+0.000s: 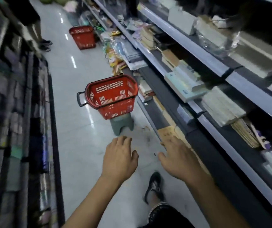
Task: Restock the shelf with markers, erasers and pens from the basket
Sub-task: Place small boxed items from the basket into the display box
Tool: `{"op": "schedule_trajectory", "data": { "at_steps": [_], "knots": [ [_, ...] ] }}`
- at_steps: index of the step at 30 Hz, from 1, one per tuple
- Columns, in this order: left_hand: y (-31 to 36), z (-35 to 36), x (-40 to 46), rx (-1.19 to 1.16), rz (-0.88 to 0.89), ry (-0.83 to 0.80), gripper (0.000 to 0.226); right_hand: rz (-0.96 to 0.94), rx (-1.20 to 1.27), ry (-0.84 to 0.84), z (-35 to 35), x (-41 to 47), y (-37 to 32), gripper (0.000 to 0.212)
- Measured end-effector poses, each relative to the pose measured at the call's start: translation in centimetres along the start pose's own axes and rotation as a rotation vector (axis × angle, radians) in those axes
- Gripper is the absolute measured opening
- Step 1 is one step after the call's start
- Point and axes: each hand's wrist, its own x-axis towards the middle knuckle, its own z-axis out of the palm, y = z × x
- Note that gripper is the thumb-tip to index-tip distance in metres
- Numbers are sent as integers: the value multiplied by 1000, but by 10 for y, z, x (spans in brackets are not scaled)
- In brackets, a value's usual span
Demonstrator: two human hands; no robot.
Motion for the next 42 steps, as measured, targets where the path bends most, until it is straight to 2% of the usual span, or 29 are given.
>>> {"op": "schedule_trajectory", "data": {
  "at_steps": [6,11,19,27,34,42],
  "knots": [
    [-51,2,100,-29,-171,10,52,-186,20,-68,10,144,-25,46],
    [-78,2,177,-58,-312,-5,52,-264,3,-157,7,252,-41,46],
    [-128,9,277,-33,-431,-88,54,-366,-10,-228,7,385,-74,46],
    [-208,19,386,-68,-425,-151,53,-345,-59,-338,30,507,-111,52],
    [-295,29,486,-152,-431,-190,44,-240,-70,-427,45,608,-159,36],
    [-348,51,570,-179,-424,-334,45,-165,-24,-513,73,695,-172,37]
  ]
}}
